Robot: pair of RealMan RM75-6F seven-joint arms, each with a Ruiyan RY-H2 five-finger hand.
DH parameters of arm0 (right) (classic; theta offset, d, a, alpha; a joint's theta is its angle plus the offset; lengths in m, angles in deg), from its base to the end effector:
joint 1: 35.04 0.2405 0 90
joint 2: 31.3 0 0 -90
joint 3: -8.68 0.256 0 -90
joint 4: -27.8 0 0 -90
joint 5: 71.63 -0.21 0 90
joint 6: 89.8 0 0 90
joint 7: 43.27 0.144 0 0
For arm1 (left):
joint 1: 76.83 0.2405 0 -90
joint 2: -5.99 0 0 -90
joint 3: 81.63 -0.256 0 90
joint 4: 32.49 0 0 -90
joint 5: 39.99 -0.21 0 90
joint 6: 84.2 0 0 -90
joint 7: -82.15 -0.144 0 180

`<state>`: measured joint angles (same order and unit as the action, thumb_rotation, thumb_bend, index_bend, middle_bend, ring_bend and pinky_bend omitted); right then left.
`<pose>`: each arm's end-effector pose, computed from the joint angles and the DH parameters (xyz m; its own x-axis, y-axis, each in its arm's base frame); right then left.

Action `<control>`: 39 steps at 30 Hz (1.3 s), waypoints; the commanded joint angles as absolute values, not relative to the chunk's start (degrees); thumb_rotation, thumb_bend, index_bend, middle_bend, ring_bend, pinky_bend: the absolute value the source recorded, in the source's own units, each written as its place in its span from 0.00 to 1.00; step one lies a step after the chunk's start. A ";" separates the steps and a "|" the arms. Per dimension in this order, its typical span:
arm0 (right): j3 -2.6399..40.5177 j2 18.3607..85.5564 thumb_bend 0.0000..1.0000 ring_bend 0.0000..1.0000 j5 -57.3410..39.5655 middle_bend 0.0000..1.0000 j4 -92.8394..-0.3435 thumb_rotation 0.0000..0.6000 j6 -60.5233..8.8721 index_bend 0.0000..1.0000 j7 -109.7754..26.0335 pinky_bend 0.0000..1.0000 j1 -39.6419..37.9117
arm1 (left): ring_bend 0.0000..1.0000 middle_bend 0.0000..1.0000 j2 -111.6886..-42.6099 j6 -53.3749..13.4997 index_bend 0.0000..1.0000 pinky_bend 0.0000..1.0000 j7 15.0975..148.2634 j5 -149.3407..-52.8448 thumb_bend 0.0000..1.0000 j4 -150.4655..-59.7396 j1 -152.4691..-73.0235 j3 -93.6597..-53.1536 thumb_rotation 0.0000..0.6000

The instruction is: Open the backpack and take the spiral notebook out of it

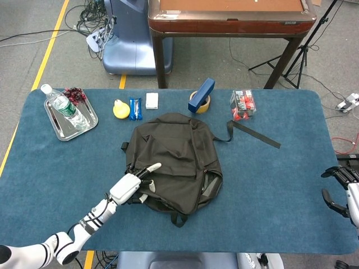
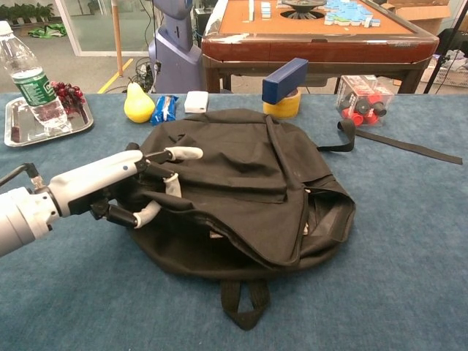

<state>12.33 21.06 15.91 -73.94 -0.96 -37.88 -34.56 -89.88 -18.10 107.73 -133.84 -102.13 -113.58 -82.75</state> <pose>-0.2941 -0.1594 0.2156 0.3486 0.0477 0.9360 -0.9373 0.0180 0.3482 -0.1752 0.2885 -0.0502 0.0970 0.4410 0.8922 0.8554 -0.4952 0.1519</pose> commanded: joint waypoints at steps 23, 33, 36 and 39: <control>9.23 21.59 0.39 0.25 26.88 0.33 -76.28 1.00 -7.89 0.40 -38.92 0.30 -28.73 | 0.04 0.08 -81.69 -22.88 0.51 0.01 102.85 -122.23 0.59 -115.10 -116.85 -71.46 1.00; 7.71 23.25 0.39 0.25 33.22 0.33 -78.73 1.00 -14.93 0.40 -39.62 0.30 -22.78 | 0.05 0.10 -82.29 -28.10 0.48 0.01 98.18 -116.04 0.59 -113.80 -121.05 -66.86 1.00; 7.68 24.12 0.39 0.25 34.06 0.33 -79.71 1.00 -17.63 0.40 -40.01 0.30 -20.59 | 0.05 0.10 -82.50 -29.34 0.47 0.01 97.04 -114.62 0.59 -113.26 -122.09 -66.02 1.00; 7.76 25.15 0.39 0.25 34.36 0.33 -80.65 1.00 -20.49 0.40 -40.41 0.30 -18.37 | 0.05 0.10 -82.73 -30.27 0.47 0.01 95.41 -113.42 0.59 -112.40 -122.87 -65.67 1.00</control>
